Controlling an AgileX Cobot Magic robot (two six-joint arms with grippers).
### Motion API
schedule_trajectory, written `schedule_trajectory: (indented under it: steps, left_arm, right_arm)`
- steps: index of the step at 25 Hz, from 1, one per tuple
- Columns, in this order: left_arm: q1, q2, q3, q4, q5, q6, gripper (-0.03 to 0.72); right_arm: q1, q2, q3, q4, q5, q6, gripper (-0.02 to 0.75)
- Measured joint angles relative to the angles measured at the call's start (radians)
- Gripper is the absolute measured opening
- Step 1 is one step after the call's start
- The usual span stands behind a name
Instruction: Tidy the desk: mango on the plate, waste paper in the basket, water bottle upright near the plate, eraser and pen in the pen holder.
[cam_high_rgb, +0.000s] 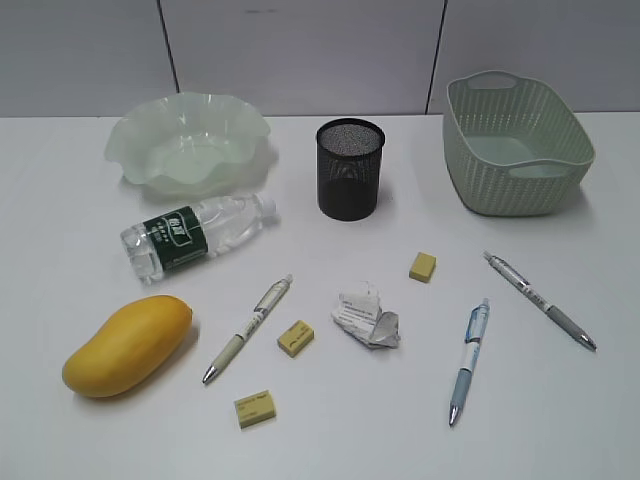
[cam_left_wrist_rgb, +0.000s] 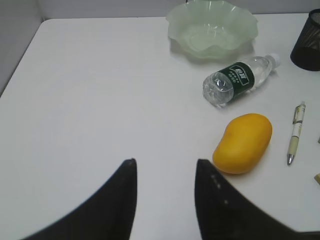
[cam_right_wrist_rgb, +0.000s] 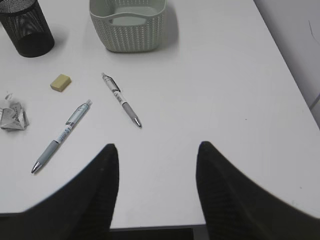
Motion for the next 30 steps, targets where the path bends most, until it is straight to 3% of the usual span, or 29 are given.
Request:
schedule_trajectory:
  steps: [8,10,13,14,23,30]
  left_arm:
    - [0.0,0.0,0.0,0.0,0.0,0.0,0.307]
    - [0.0,0.0,0.0,0.001,0.0,0.0,0.39]
    - [0.0,0.0,0.0,0.01,0.0,0.0,0.596]
    - [0.0,0.0,0.0,0.016,0.0,0.0,0.623]
    - [0.0,0.033,-0.011,0.045,0.007,0.0,0.589]
    - [0.0,0.414,-0.158,-0.001,0.113,0.0,0.589]
  right_arm:
    - [0.0,0.0,0.0,0.0,0.0,0.0,0.405]
    - [0.0,0.0,0.0,0.0,0.0,0.0,0.405]
    - [0.0,0.0,0.0,0.0,0.0,0.0,0.405]
    - [0.0,0.0,0.0,0.0,0.0,0.0,0.405]
    - [0.0,0.0,0.0,0.0,0.0,0.0,0.403]
    - [0.0,0.0,0.0,0.0,0.0,0.0,0.396]
